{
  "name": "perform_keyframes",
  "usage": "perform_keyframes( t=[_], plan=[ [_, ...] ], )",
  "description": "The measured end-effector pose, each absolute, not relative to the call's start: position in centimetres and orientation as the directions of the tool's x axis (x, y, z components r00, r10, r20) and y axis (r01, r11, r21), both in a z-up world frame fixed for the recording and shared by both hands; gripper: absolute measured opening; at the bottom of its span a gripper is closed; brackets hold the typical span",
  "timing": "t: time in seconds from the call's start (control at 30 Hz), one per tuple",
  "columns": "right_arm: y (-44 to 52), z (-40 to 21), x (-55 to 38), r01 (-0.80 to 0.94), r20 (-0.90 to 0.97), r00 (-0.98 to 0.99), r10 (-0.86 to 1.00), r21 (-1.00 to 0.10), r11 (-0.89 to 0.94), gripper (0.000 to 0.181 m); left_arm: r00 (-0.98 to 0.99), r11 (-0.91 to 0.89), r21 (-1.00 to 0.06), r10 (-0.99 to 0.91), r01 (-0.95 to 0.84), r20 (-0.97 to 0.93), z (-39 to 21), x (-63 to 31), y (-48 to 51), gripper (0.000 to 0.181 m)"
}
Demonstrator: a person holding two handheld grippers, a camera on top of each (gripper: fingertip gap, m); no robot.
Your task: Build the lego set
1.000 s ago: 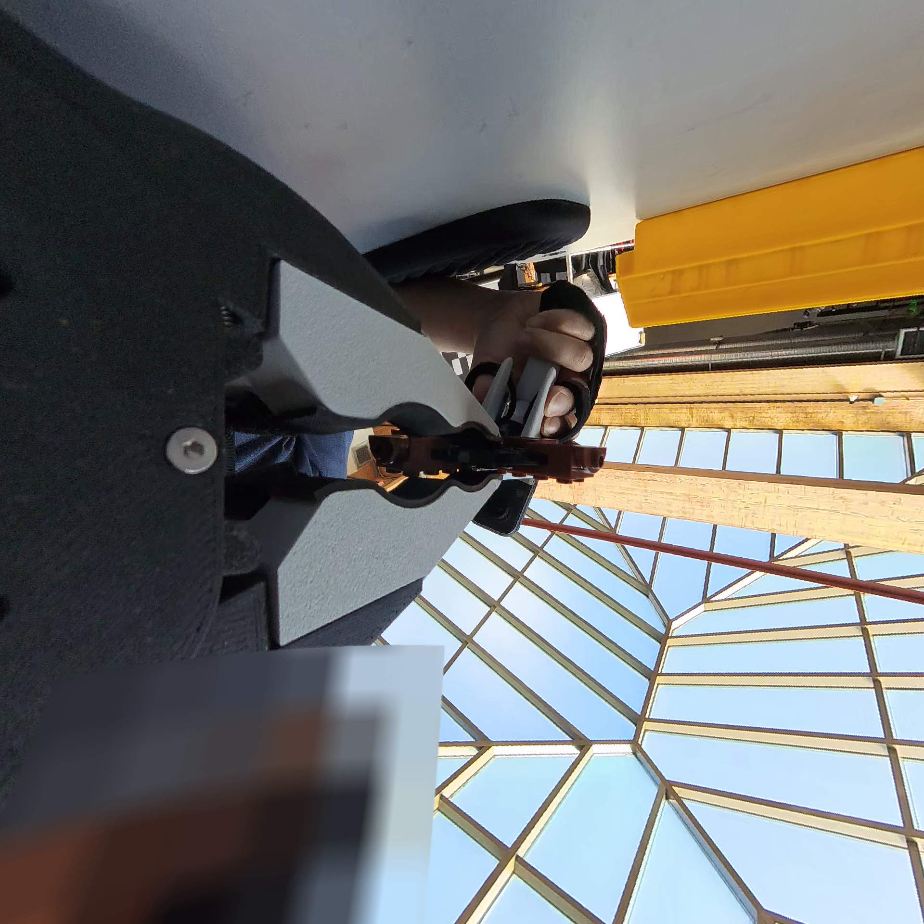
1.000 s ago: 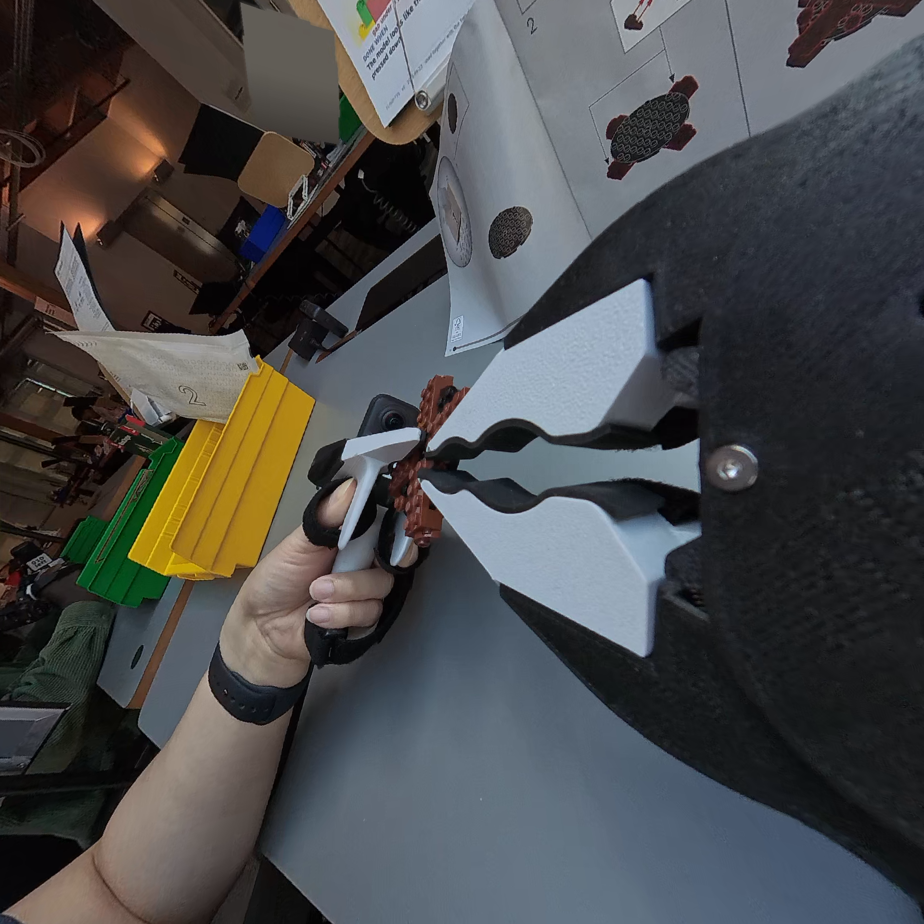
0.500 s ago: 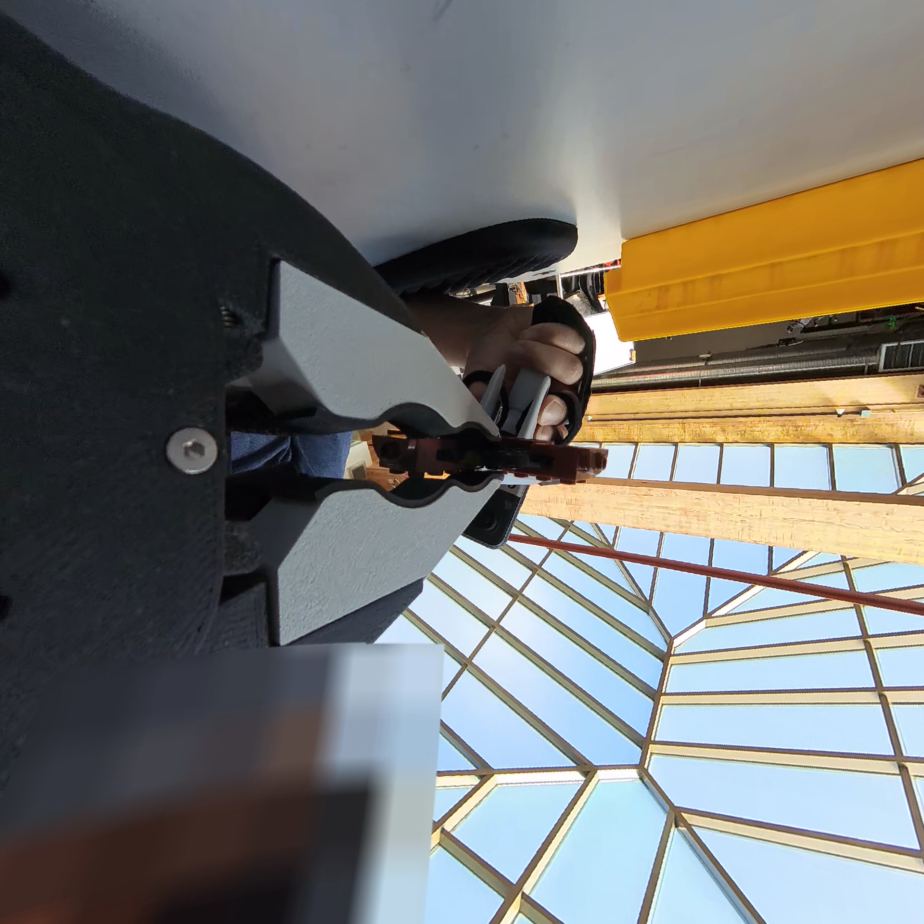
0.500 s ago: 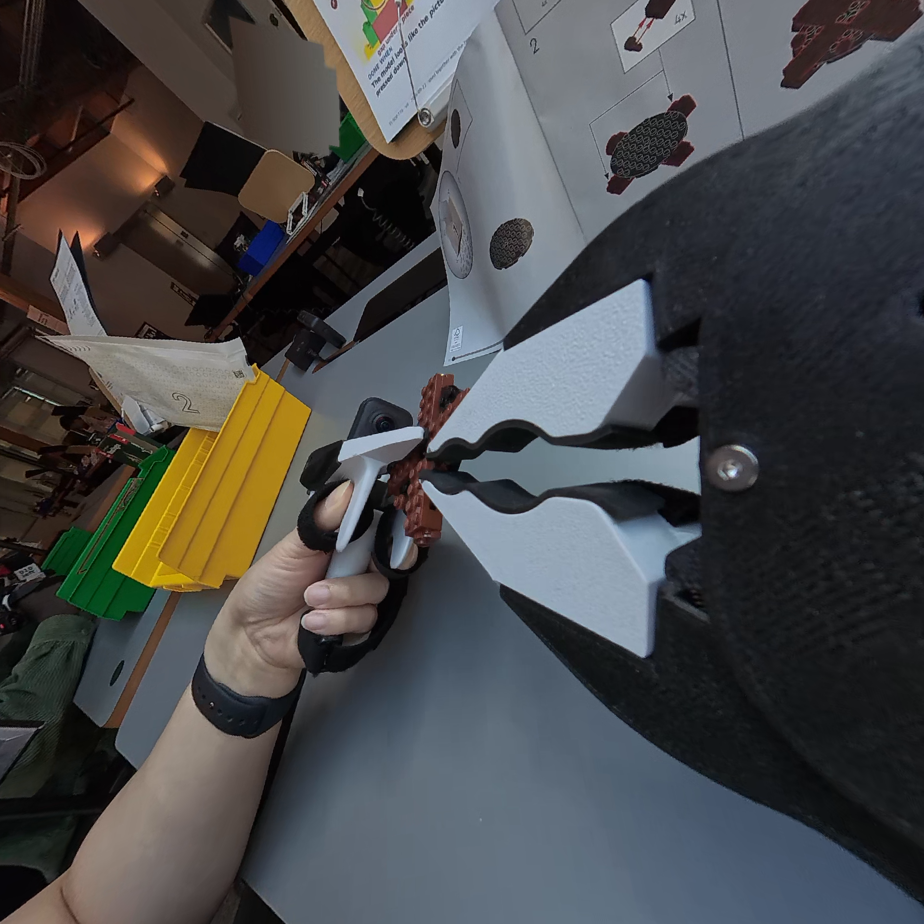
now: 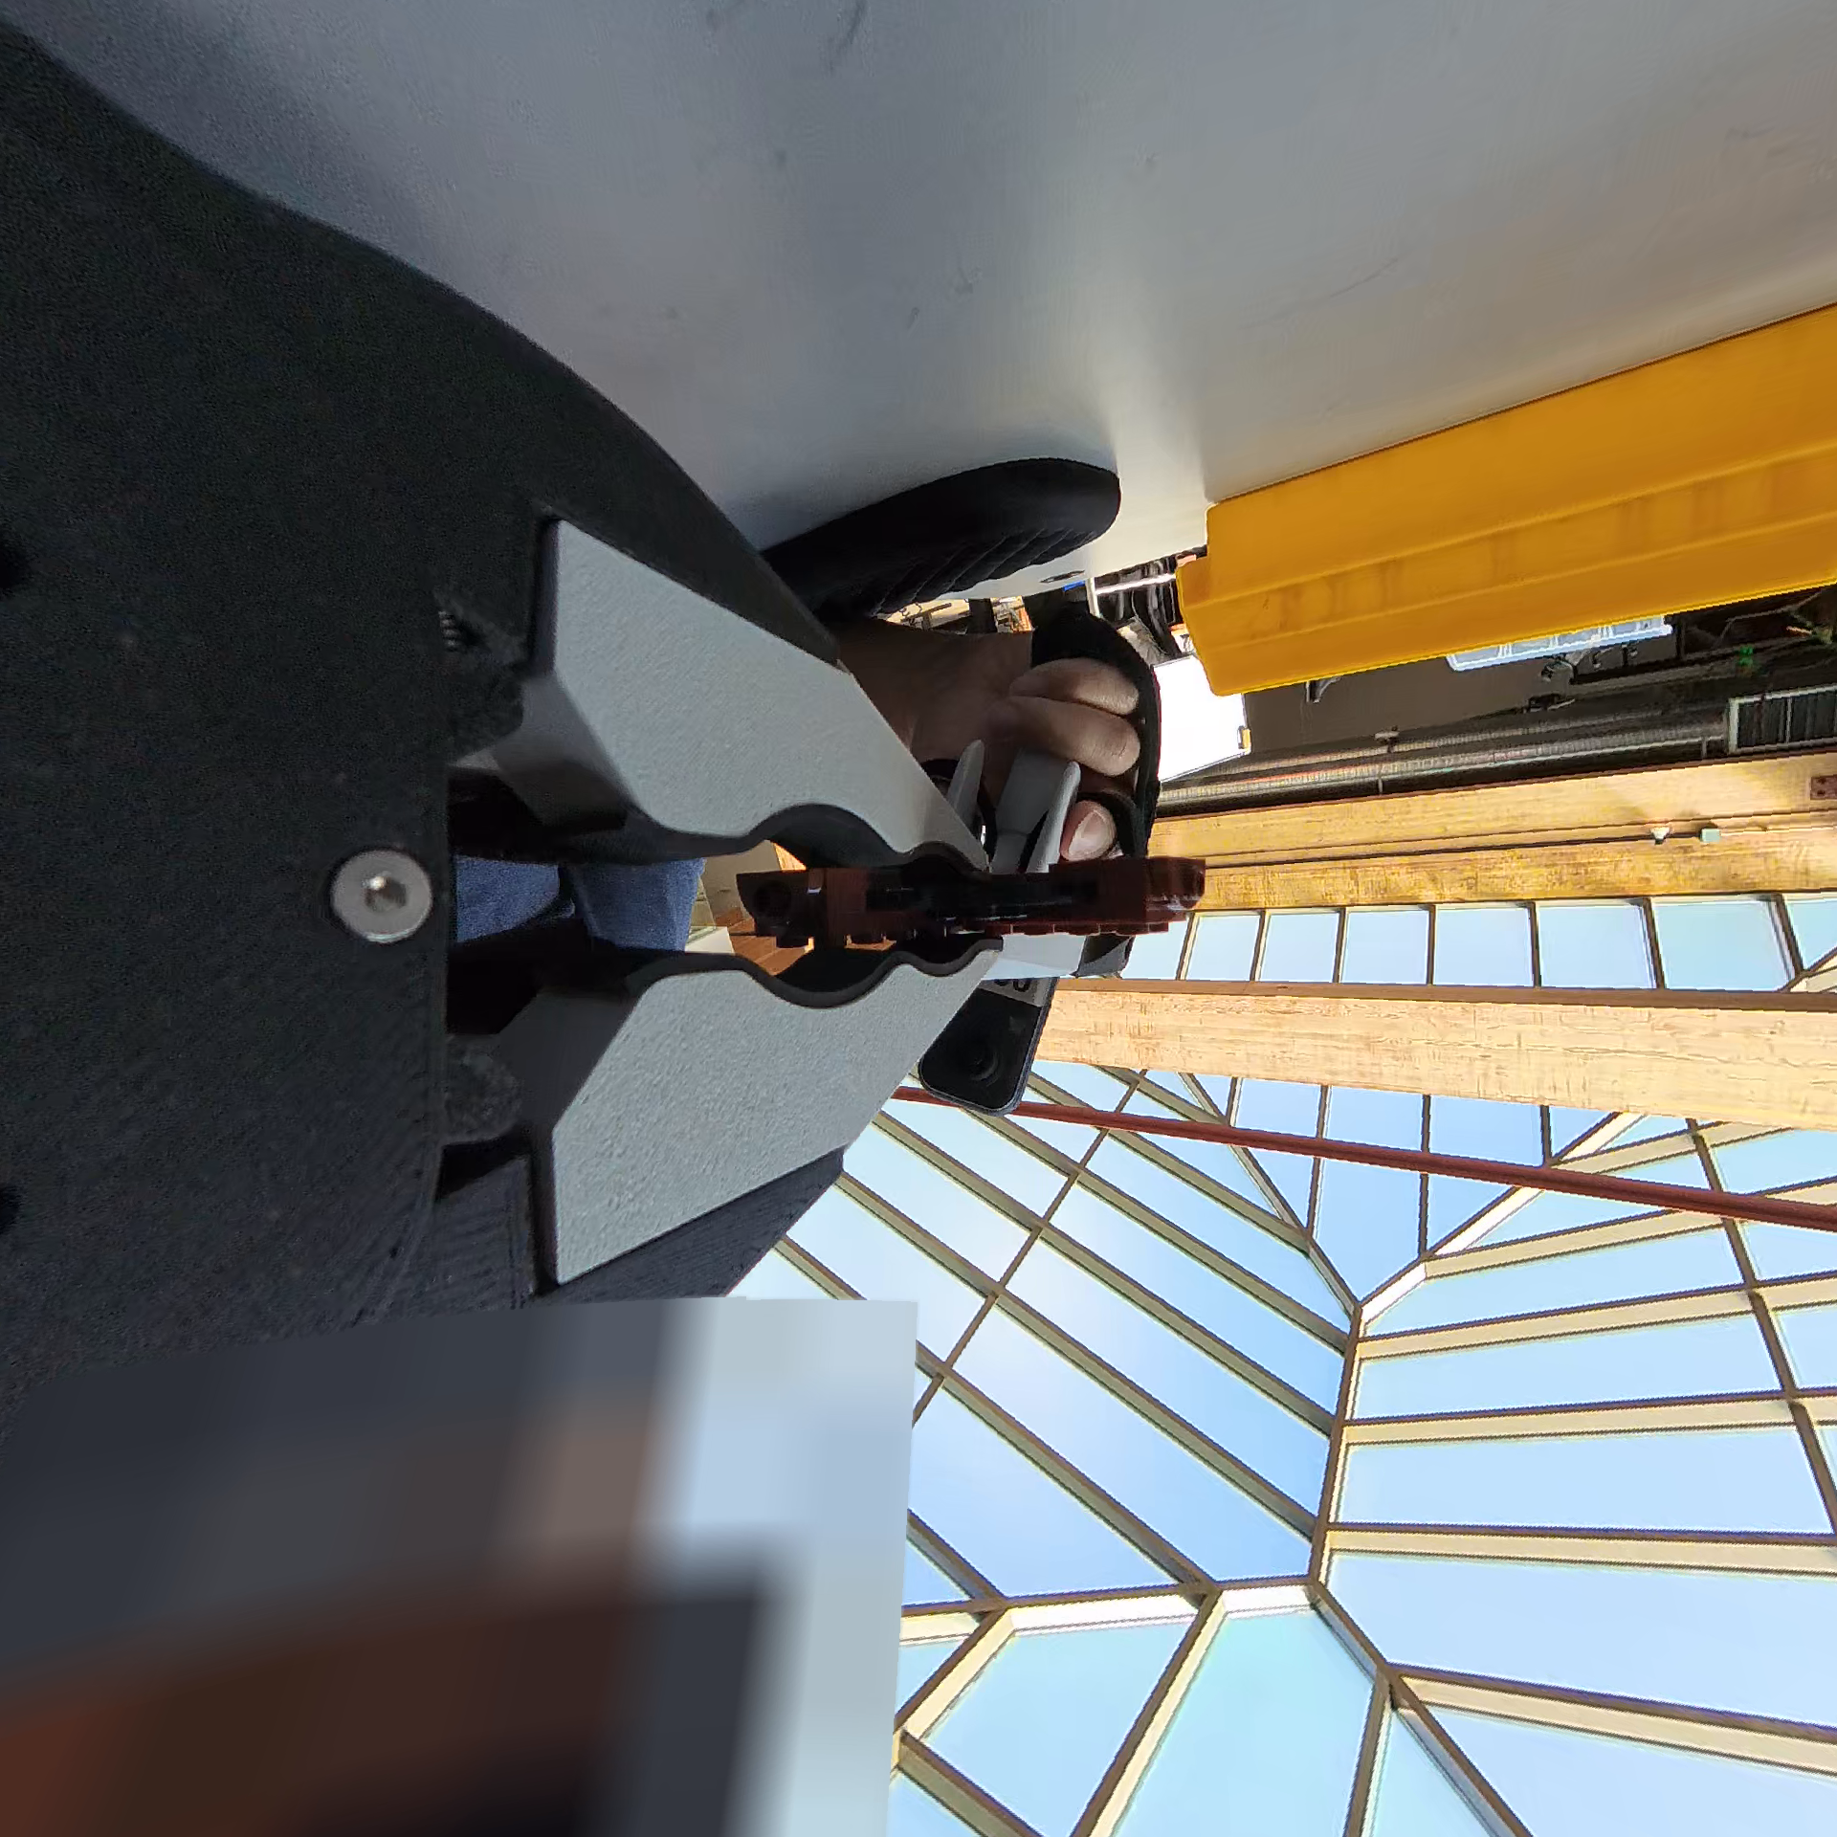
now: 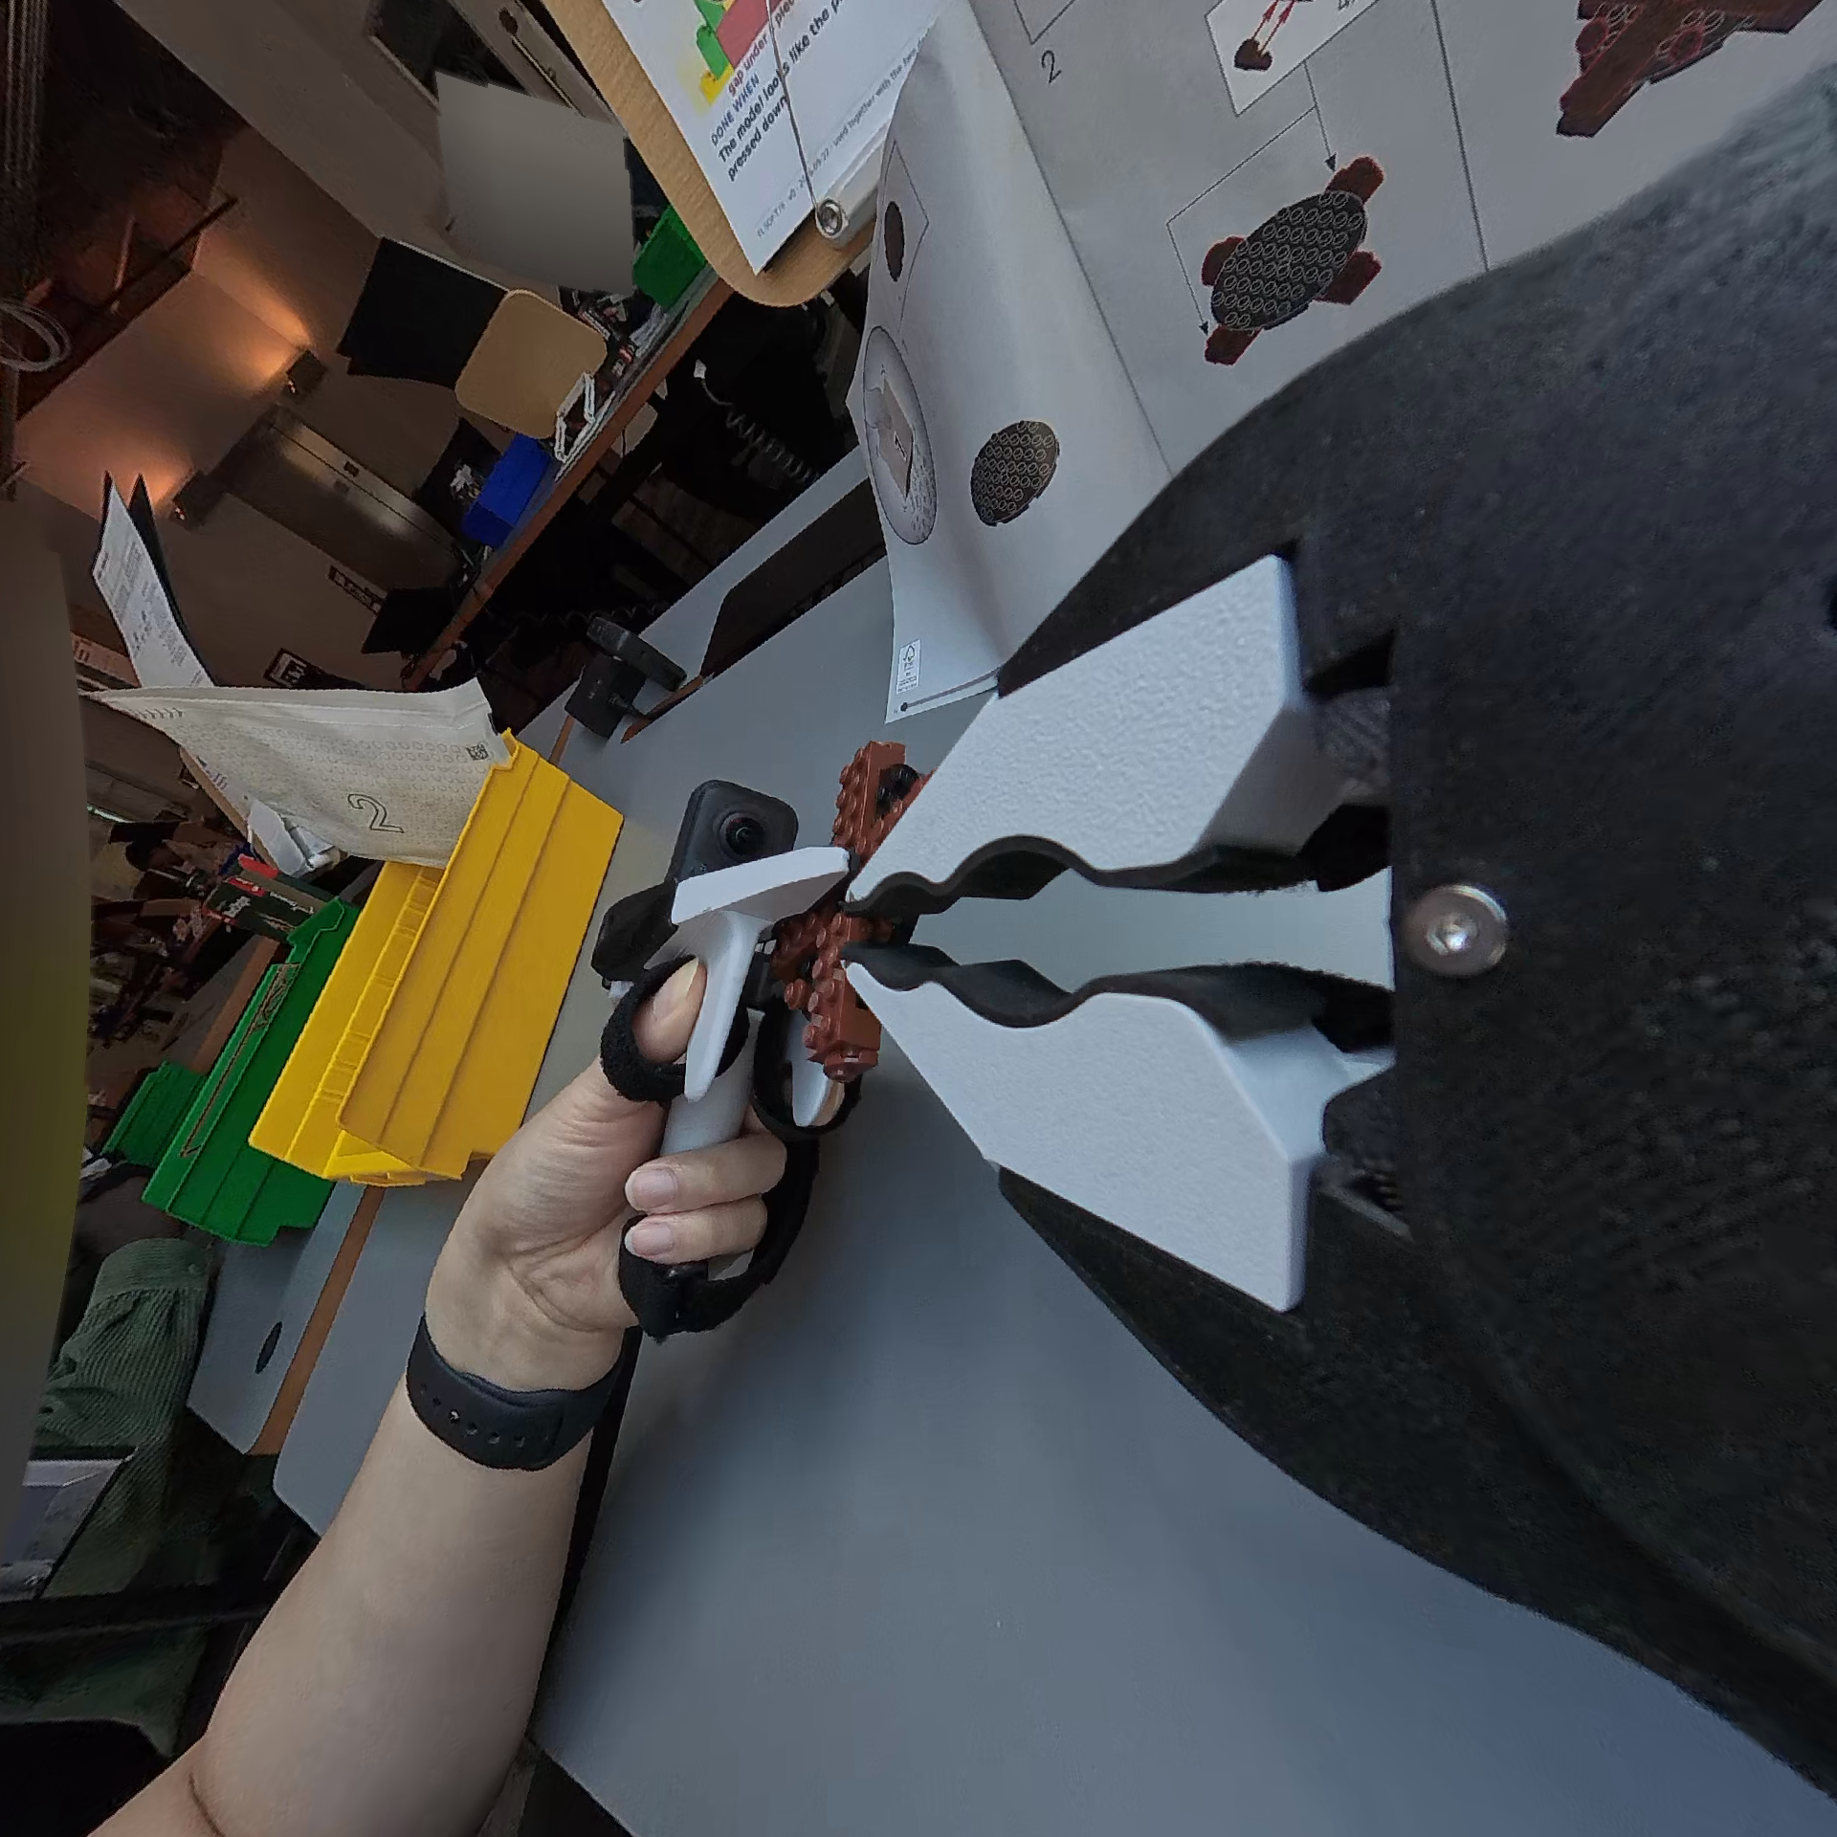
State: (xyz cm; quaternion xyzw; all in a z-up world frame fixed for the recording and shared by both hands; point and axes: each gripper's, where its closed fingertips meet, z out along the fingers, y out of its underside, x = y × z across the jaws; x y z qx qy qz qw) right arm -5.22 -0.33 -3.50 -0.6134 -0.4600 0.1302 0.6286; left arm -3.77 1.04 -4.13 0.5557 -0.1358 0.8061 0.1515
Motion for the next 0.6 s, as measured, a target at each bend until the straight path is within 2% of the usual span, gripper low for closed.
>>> perform_keyframes(
  t=[0.4,0.6],
  plan=[
    [-0.05,-4.34,-5.13,0.371,0.312,0.544,0.779,-0.922,0.11,0.004,-0.292,-0.915,-0.13,-0.014,-0.383,0.956,-4.76,-3.63,0.95,0.006],
    [-0.1,-4.15,-4.88,0.356,0.305,0.547,0.78,-0.928,0.113,0.004,-0.298,-0.916,-0.109,0.011,-0.386,0.955,-4.74,-3.61,0.95,0.006]
  ],
)
